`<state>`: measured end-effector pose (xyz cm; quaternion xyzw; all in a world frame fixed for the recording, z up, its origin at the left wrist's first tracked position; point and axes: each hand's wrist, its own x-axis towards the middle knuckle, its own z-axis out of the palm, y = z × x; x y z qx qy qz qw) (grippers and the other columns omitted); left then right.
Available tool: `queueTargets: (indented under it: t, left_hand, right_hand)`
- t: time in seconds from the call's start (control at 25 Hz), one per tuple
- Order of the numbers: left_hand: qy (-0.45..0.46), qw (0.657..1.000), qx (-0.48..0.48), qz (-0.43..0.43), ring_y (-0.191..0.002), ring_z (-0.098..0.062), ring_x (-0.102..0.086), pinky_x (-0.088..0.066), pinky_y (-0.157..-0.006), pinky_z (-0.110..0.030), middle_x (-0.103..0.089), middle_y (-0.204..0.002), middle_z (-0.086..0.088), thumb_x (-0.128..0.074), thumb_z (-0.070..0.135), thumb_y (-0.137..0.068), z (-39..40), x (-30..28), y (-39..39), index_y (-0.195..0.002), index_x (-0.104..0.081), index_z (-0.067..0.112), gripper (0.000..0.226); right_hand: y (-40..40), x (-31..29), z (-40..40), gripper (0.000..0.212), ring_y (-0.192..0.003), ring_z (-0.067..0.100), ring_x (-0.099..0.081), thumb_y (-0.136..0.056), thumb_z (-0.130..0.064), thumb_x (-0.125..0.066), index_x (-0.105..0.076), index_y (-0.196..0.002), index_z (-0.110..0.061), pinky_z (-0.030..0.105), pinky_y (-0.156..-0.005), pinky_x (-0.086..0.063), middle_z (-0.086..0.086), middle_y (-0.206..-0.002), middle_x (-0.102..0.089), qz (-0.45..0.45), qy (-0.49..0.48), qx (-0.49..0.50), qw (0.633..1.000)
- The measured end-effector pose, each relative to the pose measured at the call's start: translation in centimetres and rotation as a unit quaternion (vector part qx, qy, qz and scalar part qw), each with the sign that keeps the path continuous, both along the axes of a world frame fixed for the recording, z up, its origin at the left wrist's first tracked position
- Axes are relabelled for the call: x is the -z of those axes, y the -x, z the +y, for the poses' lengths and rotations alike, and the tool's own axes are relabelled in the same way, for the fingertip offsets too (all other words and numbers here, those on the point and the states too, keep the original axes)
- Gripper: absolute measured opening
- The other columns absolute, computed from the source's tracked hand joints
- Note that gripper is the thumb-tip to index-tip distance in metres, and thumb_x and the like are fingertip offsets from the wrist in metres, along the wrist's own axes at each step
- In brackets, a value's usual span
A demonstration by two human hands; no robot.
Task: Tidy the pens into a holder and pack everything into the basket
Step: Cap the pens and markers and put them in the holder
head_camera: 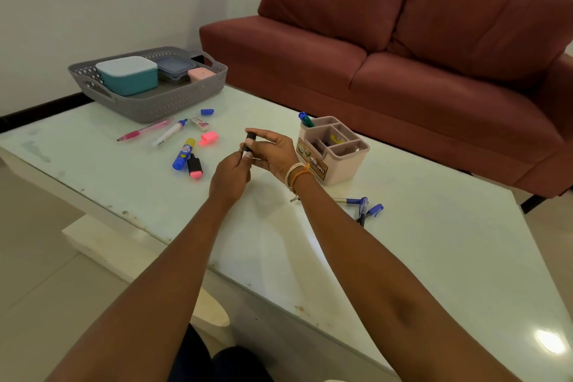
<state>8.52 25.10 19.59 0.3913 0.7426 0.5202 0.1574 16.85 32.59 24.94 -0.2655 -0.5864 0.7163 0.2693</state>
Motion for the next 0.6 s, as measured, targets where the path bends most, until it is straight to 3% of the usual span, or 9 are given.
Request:
queueTargets:
  t: [0.16, 0.32, 0.44, 0.52, 0.6]
  left_hand:
    - [0.015, 1.0, 0.003, -0.024, -0.065, -0.019, -0.052, -0.039, -0.068, -0.035, -0.056, -0.065, 0.0, -0.031, 0.035, -0.1, -0.1, 0.0, 0.0, -0.076, -0.054, 0.015, 0.039]
    - [0.049, 0.997, 0.05, 0.025, -0.075, -0.014, -0.059, -0.041, -0.071, -0.033, -0.064, -0.073, 0.009, -0.031, 0.049, -0.091, -0.6, -0.5, -0.7, -0.084, -0.06, 0.023, 0.04]
    - [0.06, 0.993, 0.057, 0.084, -0.084, -0.02, -0.061, -0.043, -0.07, -0.032, -0.068, -0.088, 0.004, -0.032, 0.06, -0.085, -1.1, -0.4, -0.9, -0.101, -0.06, 0.025, 0.047]
    - [0.081, 0.987, 0.053, 0.132, -0.085, -0.017, -0.06, -0.043, -0.07, -0.03, -0.067, -0.093, 0.005, -0.036, 0.065, -0.085, -1.3, -0.3, -1.3, -0.108, -0.057, 0.029, 0.047]
    - [0.115, 0.96, 0.056, 0.249, -0.085, -0.016, -0.061, -0.045, -0.07, -0.029, -0.062, -0.1, 0.006, -0.041, 0.063, -0.087, -1.4, -0.1, -1.9, -0.115, -0.054, 0.03, 0.046]
  right_hand:
    - [0.1, 0.2, -0.2, 0.038, -0.091, 0.021, -0.067, -0.093, 0.005, -0.046, -0.058, -0.125, -0.012, 0.034, -0.08, -0.056, 0.019, -0.103, -0.067, -0.046, -0.076, -0.031, 0.996]
    - [-1.7, -0.2, 0.5, 0.038, -0.088, 0.025, -0.068, -0.093, 0.007, -0.045, -0.056, -0.126, -0.009, 0.038, -0.082, -0.057, 0.028, -0.106, -0.067, -0.052, -0.125, 0.009, 0.991]
    - [-4.1, -2.1, 1.9, 0.038, -0.085, 0.029, -0.069, -0.093, 0.009, -0.044, -0.053, -0.127, -0.006, 0.035, -0.077, -0.06, 0.023, -0.097, -0.066, -0.01, -0.119, 0.042, 0.992]
    - [-6.1, -4.1, 3.5, 0.036, -0.083, 0.029, -0.069, -0.093, 0.009, -0.044, -0.053, -0.125, -0.004, 0.036, -0.075, -0.06, 0.019, -0.091, -0.066, 0.025, -0.169, 0.095, 0.981]
    - [-8.4, -6.3, 5.2, 0.036, -0.084, 0.031, -0.068, -0.091, 0.011, -0.044, -0.054, -0.123, -0.004, 0.04, -0.077, -0.06, 0.021, -0.089, -0.065, 0.039, -0.238, 0.154, 0.958]
